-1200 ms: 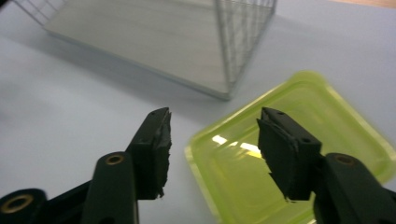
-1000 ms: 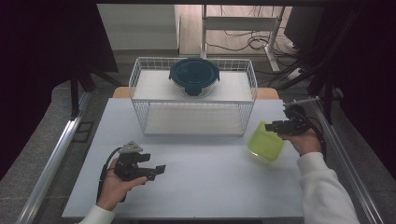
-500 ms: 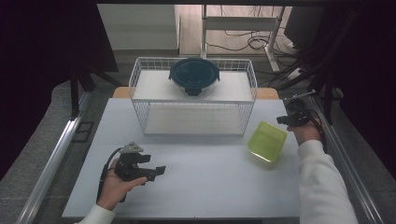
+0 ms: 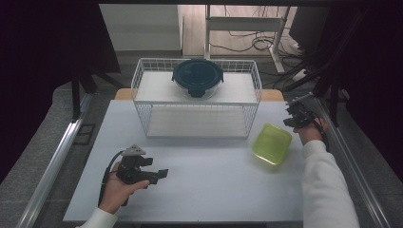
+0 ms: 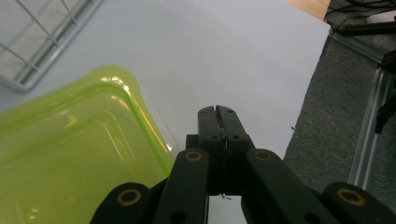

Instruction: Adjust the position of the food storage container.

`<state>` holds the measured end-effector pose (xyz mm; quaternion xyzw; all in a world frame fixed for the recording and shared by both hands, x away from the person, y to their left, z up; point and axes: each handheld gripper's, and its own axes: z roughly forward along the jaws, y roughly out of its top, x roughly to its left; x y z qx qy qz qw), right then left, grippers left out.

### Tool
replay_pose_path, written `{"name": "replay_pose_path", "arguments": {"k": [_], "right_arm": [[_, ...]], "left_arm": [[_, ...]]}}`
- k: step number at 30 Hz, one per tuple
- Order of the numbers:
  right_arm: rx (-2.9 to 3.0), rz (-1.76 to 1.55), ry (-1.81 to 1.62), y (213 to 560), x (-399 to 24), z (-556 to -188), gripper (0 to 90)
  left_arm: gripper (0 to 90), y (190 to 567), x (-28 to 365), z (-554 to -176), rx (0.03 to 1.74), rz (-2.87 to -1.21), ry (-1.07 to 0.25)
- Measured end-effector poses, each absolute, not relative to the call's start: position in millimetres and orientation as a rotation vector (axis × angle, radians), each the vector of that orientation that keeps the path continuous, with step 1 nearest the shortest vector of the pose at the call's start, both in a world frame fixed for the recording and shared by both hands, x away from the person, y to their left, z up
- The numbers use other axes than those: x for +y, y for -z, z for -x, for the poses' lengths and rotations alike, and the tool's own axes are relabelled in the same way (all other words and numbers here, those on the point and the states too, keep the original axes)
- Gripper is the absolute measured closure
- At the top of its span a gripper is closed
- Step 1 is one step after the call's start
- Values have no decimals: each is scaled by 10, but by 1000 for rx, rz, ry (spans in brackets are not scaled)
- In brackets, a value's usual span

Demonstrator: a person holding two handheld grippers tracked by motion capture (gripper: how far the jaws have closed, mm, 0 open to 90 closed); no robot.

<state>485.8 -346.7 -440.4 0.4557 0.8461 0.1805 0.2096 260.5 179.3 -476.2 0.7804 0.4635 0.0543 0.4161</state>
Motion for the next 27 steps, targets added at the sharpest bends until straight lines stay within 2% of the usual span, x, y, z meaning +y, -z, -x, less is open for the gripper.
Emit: {"name": "replay_pose_path", "arguments": {"k": [15, 27], "right_arm": [[2478, -1257, -428, 4516, -3382, -4825, 890], [2542, -1290, -407, 4528, -3172, -4509, 890]], "left_arm": [[197, 4770, 1775, -2605, 1165, -1971, -128], [196, 4755, 1765, -2588, 1166, -1968, -119]]}}
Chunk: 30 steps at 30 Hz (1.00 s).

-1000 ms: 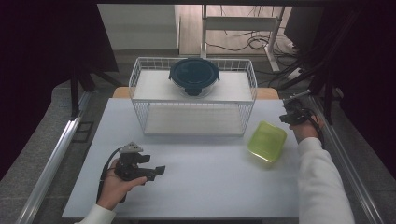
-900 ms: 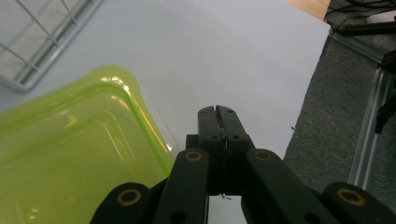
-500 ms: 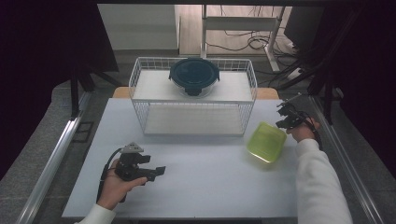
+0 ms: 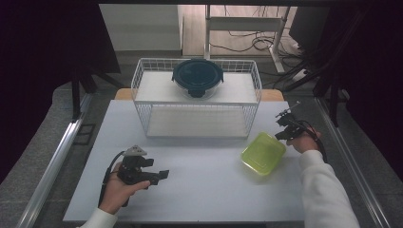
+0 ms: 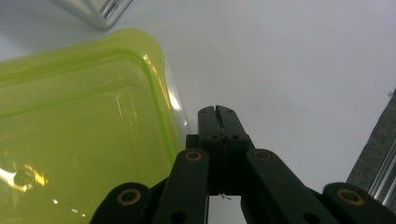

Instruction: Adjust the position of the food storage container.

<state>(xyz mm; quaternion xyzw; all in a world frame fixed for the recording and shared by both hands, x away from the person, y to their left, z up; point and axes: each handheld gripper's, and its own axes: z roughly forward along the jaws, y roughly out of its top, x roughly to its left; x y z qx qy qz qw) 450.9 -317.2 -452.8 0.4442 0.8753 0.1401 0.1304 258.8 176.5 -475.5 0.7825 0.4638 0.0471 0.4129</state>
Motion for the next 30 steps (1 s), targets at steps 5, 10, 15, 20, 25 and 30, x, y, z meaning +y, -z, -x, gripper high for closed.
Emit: {"name": "replay_pose_path", "arguments": {"k": [5, 10, 15, 20, 25, 30], "right_arm": [[2562, -1276, -440, 4522, -3132, -4326, 890], [2600, -1280, -463, 4497, -3003, -4139, 890], [2631, -1265, -492, 4508, -2934, -3995, 889], [2663, -1245, -531, 4513, -2857, -3847, 890], [2712, -1188, -573, 4518, -2723, -3669, 890], [2726, -1166, -602, 4532, -2659, -3576, 890]], "left_arm": [[197, 4738, 1754, -2581, 1159, -1965, -118], [197, 4743, 1758, -2590, 1165, -1967, -118], [197, 4753, 1755, -2594, 1166, -1974, -116], [197, 4745, 1762, -2590, 1167, -1969, -122], [198, 4743, 1752, -2583, 1166, -1969, -123], [198, 4738, 1745, -2580, 1162, -1970, -125]]}}
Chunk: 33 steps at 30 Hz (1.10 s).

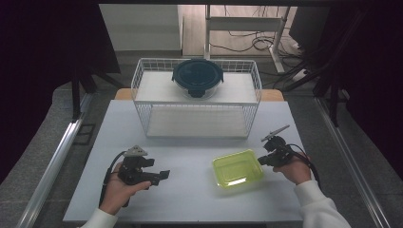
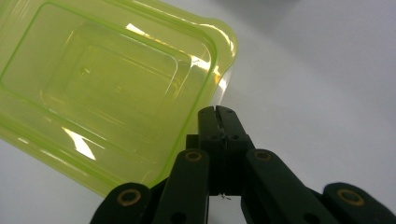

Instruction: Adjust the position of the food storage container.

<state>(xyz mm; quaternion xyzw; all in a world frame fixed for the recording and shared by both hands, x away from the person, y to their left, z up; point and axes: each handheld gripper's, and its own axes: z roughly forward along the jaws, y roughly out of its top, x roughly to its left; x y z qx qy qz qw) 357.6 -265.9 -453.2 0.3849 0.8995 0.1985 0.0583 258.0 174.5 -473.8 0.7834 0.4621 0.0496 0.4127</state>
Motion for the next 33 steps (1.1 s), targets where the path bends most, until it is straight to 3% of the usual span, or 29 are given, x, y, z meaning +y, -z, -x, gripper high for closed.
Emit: {"name": "replay_pose_path", "arguments": {"k": [17, 33], "right_arm": [[2693, -1192, -630, 4671, -2845, -3368, 889], [2762, -1071, -632, 4713, -2424, -3200, 889]], "left_arm": [[197, 4738, 1734, -2580, 1166, -1968, -126], [198, 4706, 1735, -2581, 1161, -1956, -135]]}}
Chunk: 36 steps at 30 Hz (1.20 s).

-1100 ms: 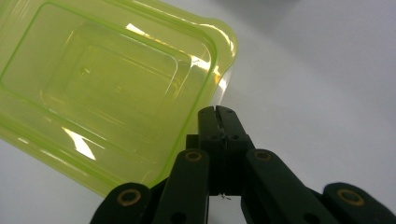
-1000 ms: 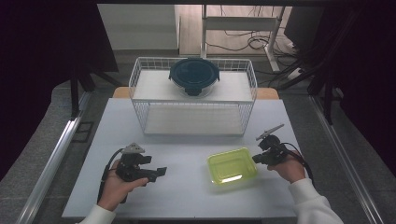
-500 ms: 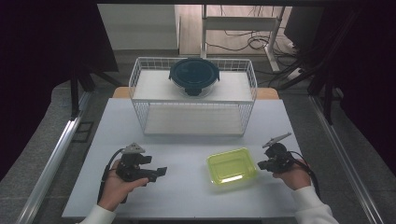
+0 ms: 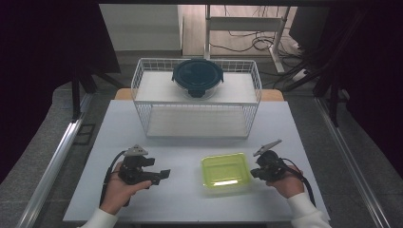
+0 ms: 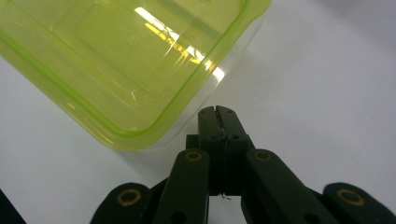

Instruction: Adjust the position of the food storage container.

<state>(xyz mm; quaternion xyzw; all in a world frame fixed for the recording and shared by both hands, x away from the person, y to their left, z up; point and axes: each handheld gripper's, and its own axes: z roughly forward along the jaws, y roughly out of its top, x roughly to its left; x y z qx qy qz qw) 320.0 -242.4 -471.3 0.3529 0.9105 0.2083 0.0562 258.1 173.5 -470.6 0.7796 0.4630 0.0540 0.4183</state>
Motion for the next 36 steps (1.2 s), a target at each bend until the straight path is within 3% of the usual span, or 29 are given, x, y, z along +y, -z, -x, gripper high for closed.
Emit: {"name": "replay_pose_path", "arguments": {"k": [36], "right_arm": [[2785, -893, -706, 4831, -1597, -3211, 889]], "left_arm": [[199, 4710, 1761, -2593, 1177, -1945, -128]]}}
